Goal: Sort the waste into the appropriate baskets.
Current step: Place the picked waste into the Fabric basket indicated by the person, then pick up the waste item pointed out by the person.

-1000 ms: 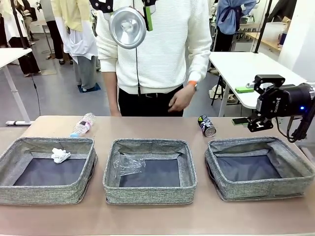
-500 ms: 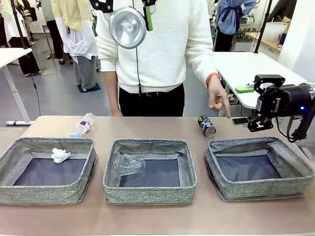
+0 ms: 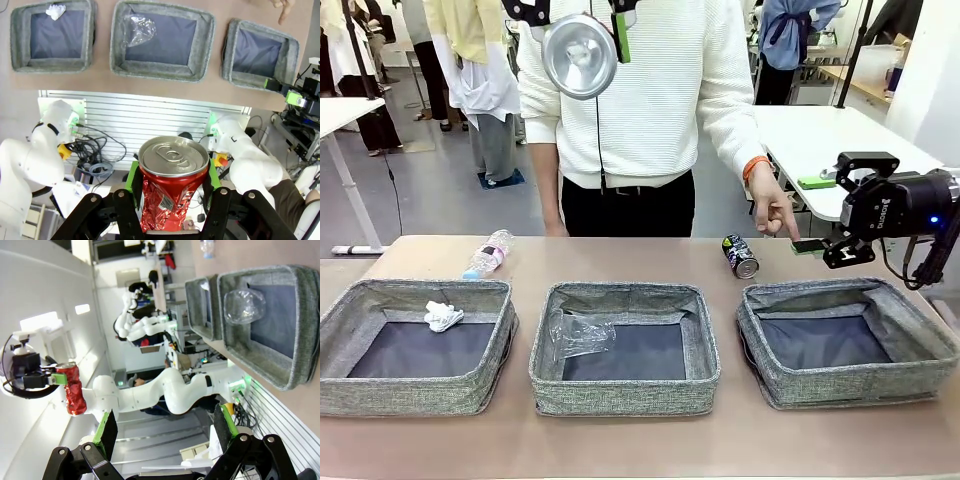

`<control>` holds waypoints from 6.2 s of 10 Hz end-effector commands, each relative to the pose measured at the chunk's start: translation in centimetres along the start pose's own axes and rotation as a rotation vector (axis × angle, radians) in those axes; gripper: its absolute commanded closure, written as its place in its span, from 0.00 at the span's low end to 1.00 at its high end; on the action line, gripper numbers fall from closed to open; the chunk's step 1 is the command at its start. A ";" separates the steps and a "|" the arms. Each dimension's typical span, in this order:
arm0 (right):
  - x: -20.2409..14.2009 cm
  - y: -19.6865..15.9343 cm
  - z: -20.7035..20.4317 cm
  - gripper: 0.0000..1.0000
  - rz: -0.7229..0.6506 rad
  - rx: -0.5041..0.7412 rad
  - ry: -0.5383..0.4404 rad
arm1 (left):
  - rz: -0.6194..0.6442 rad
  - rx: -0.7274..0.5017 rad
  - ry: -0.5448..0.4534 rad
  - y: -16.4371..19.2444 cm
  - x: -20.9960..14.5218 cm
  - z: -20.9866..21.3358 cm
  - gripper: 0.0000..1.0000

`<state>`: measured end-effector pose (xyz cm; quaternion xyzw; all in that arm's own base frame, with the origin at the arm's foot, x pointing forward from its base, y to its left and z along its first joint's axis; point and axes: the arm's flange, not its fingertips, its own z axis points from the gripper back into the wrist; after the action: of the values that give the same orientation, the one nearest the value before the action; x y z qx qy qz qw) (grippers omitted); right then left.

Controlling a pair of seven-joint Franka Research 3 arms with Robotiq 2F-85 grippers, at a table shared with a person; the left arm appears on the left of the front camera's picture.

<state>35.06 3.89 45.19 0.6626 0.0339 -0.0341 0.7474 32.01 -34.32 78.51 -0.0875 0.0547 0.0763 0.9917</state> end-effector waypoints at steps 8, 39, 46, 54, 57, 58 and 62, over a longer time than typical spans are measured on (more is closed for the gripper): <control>-13.8 -1.6 25.2 0.00 0.146 0.199 -0.830 | -0.271 -0.130 -0.019 -14.5 -3.2 -20.5 0.42; 7.6 2.5 6.6 0.00 -0.120 -0.063 0.074 | -0.068 -0.678 0.025 23.2 7.9 -18.6 0.00; 10.0 2.8 3.2 0.00 -0.178 -0.107 0.096 | -0.066 -1.326 0.214 36.4 7.4 -26.9 0.00; 9.0 2.1 3.9 0.00 -0.142 -0.084 0.098 | -0.017 -1.237 0.146 35.9 7.9 -23.1 0.00; 9.0 2.1 3.9 0.00 -0.142 -0.084 0.098 | -0.017 -1.237 0.146 35.9 7.9 -23.1 0.00; 9.0 2.1 3.9 0.00 -0.142 -0.084 0.098 | -0.017 -1.237 0.146 35.9 7.9 -23.1 0.00; 9.0 2.1 3.9 0.00 -0.142 -0.084 0.098 | -0.017 -1.237 0.146 35.9 7.9 -23.1 0.00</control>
<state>44.40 0.21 46.75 0.6264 0.1214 -0.0572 0.7679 31.78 -2.25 48.50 -0.6453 0.0659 0.0705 0.7578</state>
